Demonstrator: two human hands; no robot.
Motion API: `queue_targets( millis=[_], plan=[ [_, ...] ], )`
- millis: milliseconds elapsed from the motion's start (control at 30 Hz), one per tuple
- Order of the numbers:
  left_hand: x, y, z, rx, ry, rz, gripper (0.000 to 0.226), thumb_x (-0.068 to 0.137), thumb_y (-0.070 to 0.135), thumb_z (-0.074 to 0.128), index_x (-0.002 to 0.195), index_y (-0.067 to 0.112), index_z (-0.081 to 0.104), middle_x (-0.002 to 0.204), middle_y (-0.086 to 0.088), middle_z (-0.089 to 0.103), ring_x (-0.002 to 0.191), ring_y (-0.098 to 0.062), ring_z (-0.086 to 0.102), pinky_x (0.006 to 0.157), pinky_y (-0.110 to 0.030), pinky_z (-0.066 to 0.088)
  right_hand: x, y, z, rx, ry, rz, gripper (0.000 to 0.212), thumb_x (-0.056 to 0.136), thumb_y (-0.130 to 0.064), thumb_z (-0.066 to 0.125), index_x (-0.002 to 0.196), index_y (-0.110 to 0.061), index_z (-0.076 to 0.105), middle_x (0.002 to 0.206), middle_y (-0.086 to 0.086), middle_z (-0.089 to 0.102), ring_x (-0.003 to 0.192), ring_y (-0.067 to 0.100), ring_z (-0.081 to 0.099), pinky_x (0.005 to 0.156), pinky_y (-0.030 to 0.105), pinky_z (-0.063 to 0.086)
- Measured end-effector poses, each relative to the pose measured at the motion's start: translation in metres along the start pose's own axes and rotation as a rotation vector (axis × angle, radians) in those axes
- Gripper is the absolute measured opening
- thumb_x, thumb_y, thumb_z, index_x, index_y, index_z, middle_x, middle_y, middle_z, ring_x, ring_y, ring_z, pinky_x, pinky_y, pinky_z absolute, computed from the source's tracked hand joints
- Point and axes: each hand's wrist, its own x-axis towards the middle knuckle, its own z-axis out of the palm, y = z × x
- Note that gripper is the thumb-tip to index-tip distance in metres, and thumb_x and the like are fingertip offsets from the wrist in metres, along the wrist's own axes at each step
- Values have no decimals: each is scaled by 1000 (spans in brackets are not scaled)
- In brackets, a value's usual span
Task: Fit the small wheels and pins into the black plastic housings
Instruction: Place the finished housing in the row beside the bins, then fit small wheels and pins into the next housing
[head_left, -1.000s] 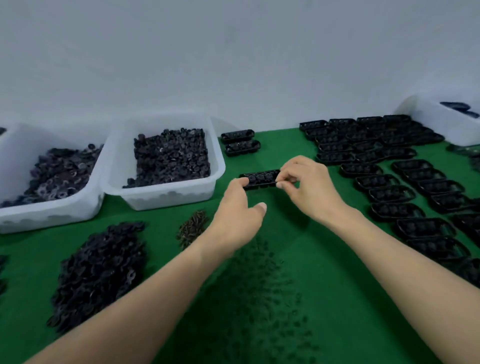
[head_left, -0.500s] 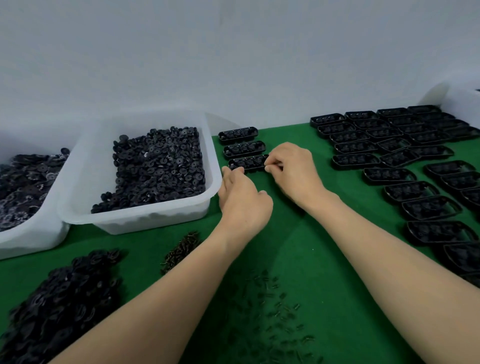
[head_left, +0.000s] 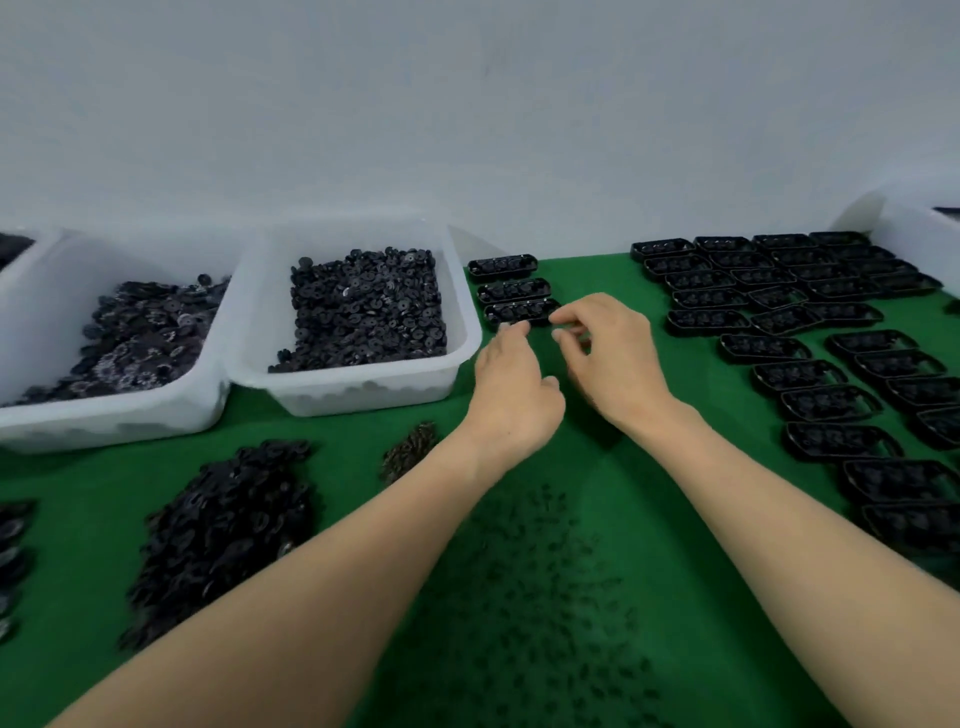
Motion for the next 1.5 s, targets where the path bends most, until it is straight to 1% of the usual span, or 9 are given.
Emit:
queue_targets(
  millis=[133,267,500,733,967,1133,1267,1367,1500],
  plan=[
    [-74,-2,-31,-68,8,185,34,92,13,47,125,21,48,122,6,55,114,-8,50,90,-22,42,-54,-48,-31,75,16,-148,8,81,-4,63,87,-6,67,81,4,67,71,11,55,70,21,45],
    [-162,-38,-84,30,122,290,15,86,20,58,97,23,68,84,23,63,84,8,58,75,-4,43,-113,-114,-45,174,-196,-321,11,79,-10,63,88,-6,67,80,1,68,70,8,58,67,17,45],
    [-284,-115,-163,124,419,26,11,79,21,66,77,32,67,61,18,63,63,-2,58,51,-11,42,-145,-229,-12,289,-563,-519,17,85,-21,59,95,-10,67,85,-3,69,69,-4,50,65,18,48],
    [-339,-161,-203,27,623,-64,19,79,20,67,72,36,62,56,10,63,58,-9,57,50,-18,42,-143,-339,61,332,-661,-559,12,84,-17,62,92,-9,67,81,-1,65,66,4,46,67,21,42],
    [-368,-198,-239,-43,786,-159,13,81,21,65,77,32,60,58,11,60,60,-2,56,51,-9,39,-125,-438,141,211,-773,-581,55,85,-8,56,137,-16,38,138,4,40,127,20,36,107,35,32],
    [-377,-210,-255,-99,836,-201,7,80,21,64,85,26,63,67,11,62,63,-4,55,56,-16,44,-117,-455,163,113,-791,-586,41,88,-5,53,127,-17,53,131,3,55,122,20,47,103,36,38],
    [-378,-215,-260,-120,851,-212,11,80,21,65,89,26,62,72,12,62,65,-3,55,59,-20,46,-121,-440,134,272,-620,-419,23,87,-11,57,107,-14,67,97,0,71,86,8,63,81,18,46],
    [-377,-216,-259,-145,817,-214,15,78,21,67,91,27,61,75,12,61,66,-3,54,59,-18,46,-127,-414,99,439,-790,-91,16,85,-10,61,98,-12,69,69,5,71,55,7,63,55,18,51],
    [-372,-213,-254,-131,721,-205,26,75,23,71,96,30,56,80,11,59,70,-2,53,61,-10,42,-143,-380,66,588,-974,189,15,85,-3,59,97,-5,68,68,8,71,54,10,59,49,18,48]
  ],
)
